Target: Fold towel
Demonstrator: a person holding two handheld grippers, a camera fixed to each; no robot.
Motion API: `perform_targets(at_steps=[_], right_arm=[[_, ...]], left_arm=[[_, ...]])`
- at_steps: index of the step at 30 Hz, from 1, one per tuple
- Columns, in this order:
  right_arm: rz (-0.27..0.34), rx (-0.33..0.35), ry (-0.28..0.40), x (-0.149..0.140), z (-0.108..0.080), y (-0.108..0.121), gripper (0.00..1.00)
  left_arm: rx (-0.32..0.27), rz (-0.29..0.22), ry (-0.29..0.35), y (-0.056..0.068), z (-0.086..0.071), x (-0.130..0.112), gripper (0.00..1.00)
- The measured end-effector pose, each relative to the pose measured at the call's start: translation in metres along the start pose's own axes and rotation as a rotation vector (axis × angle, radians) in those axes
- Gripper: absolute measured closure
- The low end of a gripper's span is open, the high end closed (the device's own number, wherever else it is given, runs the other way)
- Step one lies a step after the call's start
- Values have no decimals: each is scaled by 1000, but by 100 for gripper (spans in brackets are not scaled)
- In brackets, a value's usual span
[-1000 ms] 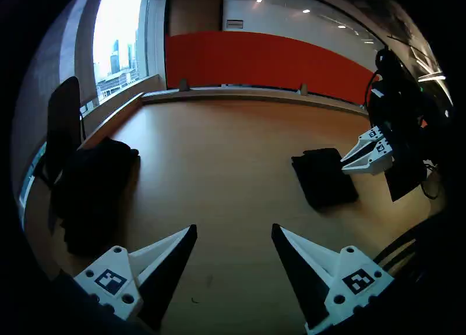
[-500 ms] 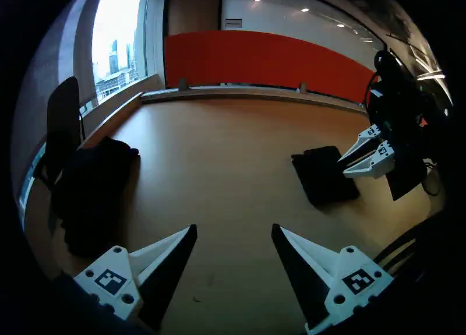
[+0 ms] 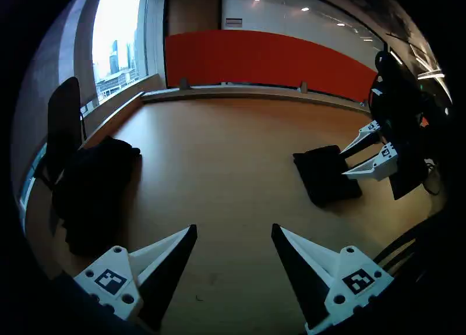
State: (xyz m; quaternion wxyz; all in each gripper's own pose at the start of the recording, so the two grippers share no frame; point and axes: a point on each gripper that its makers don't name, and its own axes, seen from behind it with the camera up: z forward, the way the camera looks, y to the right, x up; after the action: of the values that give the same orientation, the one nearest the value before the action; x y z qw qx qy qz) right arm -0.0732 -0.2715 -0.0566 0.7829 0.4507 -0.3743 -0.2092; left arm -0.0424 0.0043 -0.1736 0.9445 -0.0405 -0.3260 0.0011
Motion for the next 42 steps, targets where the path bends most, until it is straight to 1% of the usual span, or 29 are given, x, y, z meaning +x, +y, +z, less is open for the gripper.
perform_targets(at_steps=[5, 15, 21, 29, 37, 42], right_arm=[[9, -20, -3, -5, -7, 6, 22], [50, -46, -44, -40, -21, 9, 22], [61, -51, -66, -58, -29, 7, 22], [62, -54, -88, -73, -29, 5, 22], [58, -67, -128, -94, -26, 3, 22], [74, -75, -142, -104, -23, 3, 27]], left_arm=[[0, -1, 6, 0, -1, 1, 5], [1, 0, 14, -2, -2, 3, 5], [-2, 4, 16, -1, -2, 4, 5], [-3, 7, 10, -1, -3, 1, 5], [-6, 8, 11, 1, -4, -1, 5], [-9, 10, 9, 3, -4, -2, 5]])
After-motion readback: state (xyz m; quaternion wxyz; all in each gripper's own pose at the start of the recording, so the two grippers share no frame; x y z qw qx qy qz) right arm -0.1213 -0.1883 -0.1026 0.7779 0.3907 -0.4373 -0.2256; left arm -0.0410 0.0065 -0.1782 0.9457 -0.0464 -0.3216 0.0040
